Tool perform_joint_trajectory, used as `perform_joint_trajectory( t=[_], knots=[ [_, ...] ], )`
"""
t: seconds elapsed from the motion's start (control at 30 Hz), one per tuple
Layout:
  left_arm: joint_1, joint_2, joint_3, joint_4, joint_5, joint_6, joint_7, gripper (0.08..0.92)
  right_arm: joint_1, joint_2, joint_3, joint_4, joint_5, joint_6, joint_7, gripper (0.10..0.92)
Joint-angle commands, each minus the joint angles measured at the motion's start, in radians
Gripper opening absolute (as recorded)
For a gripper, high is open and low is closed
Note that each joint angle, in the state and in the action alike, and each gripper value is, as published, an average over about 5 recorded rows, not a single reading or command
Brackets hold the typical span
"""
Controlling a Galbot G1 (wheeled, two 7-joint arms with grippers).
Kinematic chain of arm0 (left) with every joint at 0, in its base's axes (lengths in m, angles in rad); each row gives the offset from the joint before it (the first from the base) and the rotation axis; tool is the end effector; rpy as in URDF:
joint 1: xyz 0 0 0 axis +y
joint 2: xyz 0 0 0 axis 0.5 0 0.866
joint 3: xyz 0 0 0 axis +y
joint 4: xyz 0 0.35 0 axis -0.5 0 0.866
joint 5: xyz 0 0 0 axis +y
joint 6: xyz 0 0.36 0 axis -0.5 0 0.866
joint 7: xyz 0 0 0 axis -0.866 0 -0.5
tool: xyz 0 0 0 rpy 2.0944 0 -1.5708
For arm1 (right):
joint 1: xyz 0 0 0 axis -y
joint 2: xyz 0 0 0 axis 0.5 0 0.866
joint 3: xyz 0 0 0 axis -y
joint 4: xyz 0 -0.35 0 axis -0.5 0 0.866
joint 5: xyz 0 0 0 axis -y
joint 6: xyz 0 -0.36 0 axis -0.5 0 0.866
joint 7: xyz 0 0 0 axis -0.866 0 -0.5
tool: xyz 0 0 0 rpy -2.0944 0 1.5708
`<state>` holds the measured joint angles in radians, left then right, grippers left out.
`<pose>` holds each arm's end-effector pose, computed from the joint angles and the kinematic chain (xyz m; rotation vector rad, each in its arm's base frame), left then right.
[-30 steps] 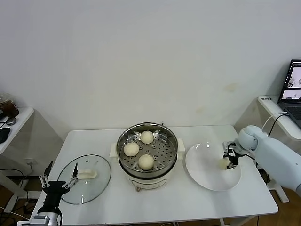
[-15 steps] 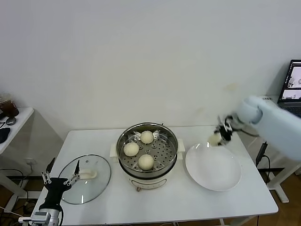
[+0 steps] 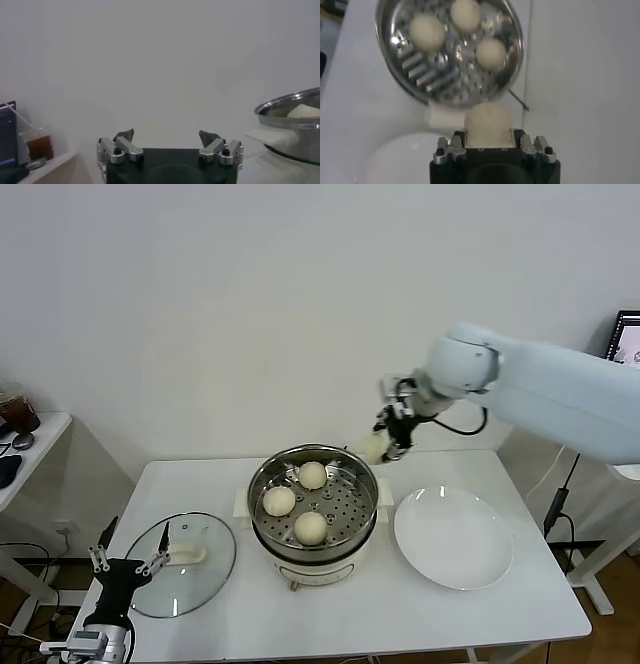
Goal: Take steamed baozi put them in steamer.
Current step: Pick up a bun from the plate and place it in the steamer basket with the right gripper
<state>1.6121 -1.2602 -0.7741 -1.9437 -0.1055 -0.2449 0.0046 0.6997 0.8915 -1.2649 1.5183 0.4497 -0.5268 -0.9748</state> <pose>0.1764 0.1460 -0.3284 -0.0757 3.0117 0.4432 0.5133 0.0413 0.0125 1.3880 -1.5395 1.4809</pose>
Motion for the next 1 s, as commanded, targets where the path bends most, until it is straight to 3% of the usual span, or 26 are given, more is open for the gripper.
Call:
perform_joint_trajectory(
  t=[0.03,0.57,1.0],
  knots=[
    [0.009,-0.003,-0.001,0.002,0.002,-0.003,-0.001,0.823,-0.036,0.214,-0.097,-0.001,0.167,-0.177,0.133,0.560],
    [0.003,-0.013,0.004,0.010,0.004,-0.004,-0.001,0.823,-0.252,0.277,-0.045,-0.197,-0.041,-0.154,0.135,0.560],
    [0.001,-0.011,-0.003,0.013,0.002,-0.004,-0.001,0.823,-0.267,0.259,-0.014,-0.187,-0.027,-0.164,0.140,0.578]
  ],
)
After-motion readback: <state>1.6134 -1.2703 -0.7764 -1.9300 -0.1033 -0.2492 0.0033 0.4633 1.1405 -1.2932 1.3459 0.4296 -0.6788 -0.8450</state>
